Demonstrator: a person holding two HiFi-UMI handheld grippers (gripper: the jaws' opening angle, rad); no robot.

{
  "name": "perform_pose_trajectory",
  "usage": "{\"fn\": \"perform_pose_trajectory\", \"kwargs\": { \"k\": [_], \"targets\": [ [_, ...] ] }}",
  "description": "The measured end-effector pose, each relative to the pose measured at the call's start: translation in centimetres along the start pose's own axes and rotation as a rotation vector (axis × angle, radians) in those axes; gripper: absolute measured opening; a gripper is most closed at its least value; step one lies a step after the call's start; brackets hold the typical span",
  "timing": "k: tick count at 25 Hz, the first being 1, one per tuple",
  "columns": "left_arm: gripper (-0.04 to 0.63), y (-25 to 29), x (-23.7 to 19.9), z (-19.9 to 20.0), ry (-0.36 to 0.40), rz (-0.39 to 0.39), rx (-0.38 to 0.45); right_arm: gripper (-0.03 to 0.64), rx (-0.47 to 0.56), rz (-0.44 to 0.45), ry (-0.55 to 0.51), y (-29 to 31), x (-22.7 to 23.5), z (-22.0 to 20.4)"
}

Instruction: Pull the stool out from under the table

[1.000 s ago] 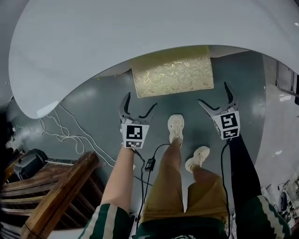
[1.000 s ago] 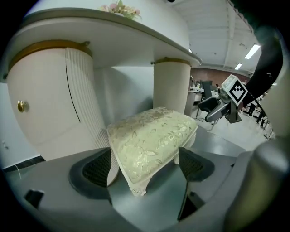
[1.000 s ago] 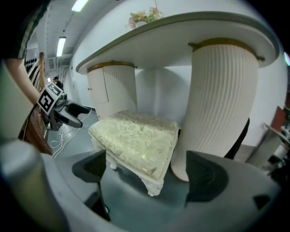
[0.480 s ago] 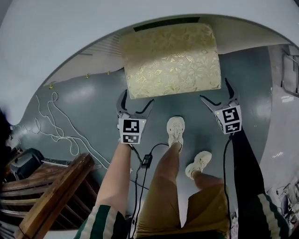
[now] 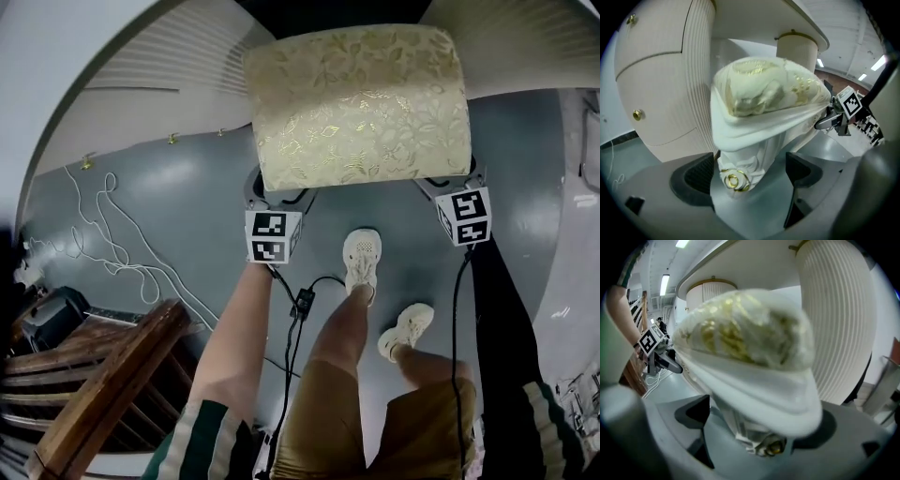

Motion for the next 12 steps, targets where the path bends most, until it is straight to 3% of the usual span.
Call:
{"fn": "perform_pose_trajectory", "kwargs": {
  "k": [4,5,6,9,12],
  "targets": [
    [0.46,1.6,0.1,0.3,-0.016,-0.03,-0.007,0.56,0.03,-0.02,0.016,1.2,0.0,0.3],
    [0.46,1.9,0.0,0.6,-0.039,-0.016,0.013,0.514,0.029,-0.019,0.013,1.2,-0.1,0.2],
    [0.459,2.0,-0.1,0.9,-0.061,0.003,0.031,0.422,0.026,-0.018,0.011,1.2,-0.2,0.1],
    [0.408,2.1,-0.6,1.0,-0.043,0.044,0.025,0.41,0.008,-0.018,0.009,1.2,-0.2,-0.1],
    [0.4,1.6,-0.6,0.6,-0.025,0.043,-0.007,0.409,-0.008,0.0,0.016,1.0,-0.4,-0.1]
  ]
}}
Point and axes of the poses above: the fingertips, and each gripper's own axes: y forward along the fingers, x to its right, z out of its top, the point moved 2 cm from there along -y, backward along the fingers, and after that the axes turned 10 degrees about -y, right-handed, at the moved point
